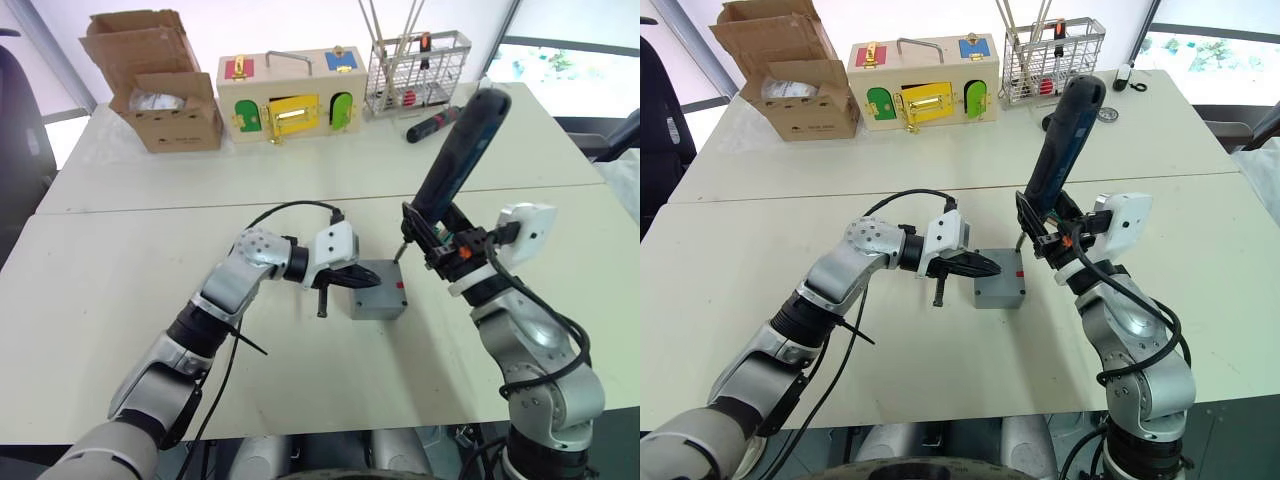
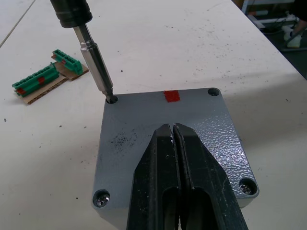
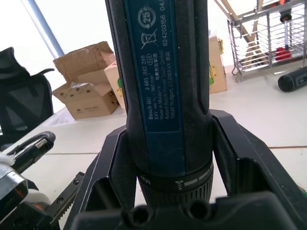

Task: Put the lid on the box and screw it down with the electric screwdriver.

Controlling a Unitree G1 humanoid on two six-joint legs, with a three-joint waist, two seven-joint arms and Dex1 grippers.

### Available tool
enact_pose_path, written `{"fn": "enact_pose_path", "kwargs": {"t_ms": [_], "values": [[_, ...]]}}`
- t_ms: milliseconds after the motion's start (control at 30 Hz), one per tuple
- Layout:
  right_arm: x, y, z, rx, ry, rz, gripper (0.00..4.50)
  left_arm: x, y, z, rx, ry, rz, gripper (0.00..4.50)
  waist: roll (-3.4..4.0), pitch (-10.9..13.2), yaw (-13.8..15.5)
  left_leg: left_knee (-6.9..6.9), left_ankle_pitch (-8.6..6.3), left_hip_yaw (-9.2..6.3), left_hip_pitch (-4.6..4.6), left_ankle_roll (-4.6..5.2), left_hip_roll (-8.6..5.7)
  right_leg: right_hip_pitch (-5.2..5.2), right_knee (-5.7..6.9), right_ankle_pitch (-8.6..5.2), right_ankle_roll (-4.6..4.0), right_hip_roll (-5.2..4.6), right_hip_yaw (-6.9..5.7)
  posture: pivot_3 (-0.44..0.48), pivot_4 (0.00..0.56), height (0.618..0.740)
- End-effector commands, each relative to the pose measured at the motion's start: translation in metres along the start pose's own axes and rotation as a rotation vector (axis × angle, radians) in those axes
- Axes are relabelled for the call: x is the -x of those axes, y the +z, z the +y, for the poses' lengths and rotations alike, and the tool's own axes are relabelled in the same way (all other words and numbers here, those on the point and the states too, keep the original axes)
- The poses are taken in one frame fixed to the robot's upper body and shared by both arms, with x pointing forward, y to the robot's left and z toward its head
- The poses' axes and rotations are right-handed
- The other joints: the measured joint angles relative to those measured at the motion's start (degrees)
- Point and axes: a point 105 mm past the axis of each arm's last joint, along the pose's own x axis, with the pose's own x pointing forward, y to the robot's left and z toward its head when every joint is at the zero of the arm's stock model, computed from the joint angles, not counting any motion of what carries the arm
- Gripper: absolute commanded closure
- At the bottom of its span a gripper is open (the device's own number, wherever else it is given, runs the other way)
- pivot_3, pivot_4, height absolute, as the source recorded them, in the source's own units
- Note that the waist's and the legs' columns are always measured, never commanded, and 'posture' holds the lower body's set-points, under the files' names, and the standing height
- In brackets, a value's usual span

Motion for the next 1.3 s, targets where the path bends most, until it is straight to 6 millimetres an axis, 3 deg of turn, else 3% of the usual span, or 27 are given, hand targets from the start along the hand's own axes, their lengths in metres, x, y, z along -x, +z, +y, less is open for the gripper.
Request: {"fn": "enact_pose_path", "kwargs": {"t_ms": [33,400,700,833,1300], "values": [[0.002,-0.003,0.006,0.028,0.034,0.016,2.62,0.001,0.006,-0.001,-0.030,0.002,-0.011,4.50,0.00,0.0,0.0,0.00,0.00,0.00,0.01,0.00,0.00,0.01,0.00,0.00,0.00,0.00,0.00,0.000,0.150,0.737],[0.007,-0.033,0.010,0.030,0.044,0.136,2.62,-0.001,-0.001,-0.006,-0.046,-0.015,0.024,4.50,-0.33,-0.2,0.0,0.00,-0.02,0.00,0.25,0.04,0.04,0.29,-0.02,0.00,0.00,0.03,0.00,0.000,0.150,0.737],[0.007,-0.043,0.008,0.028,0.013,0.173,2.62,-0.004,-0.006,-0.011,-0.050,-0.029,0.046,4.50,-0.63,-0.4,0.1,-0.04,-0.04,-0.04,0.50,0.06,0.07,0.59,-0.11,-0.01,-0.01,0.05,0.00,0.000,0.150,0.737],[0.007,-0.045,0.003,0.033,-0.004,0.178,2.62,-0.005,-0.006,-0.011,-0.053,-0.028,0.049,4.50,-0.65,-0.4,0.1,-0.17,-0.32,-0.06,1.20,0.49,0.08,1.33,-0.30,-0.04,-0.01,0.06,-0.01,0.000,0.150,0.737],[0.013,-0.060,0.004,0.039,0.003,0.229,2.62,-0.007,-0.008,-0.013,-0.044,-0.029,0.048,4.50,-0.91,-0.6,0.1,-0.16,-0.36,-0.07,1.20,0.56,0.07,1.35,-0.39,-0.04,-0.01,0.06,0.00,0.000,0.150,0.737]]}}
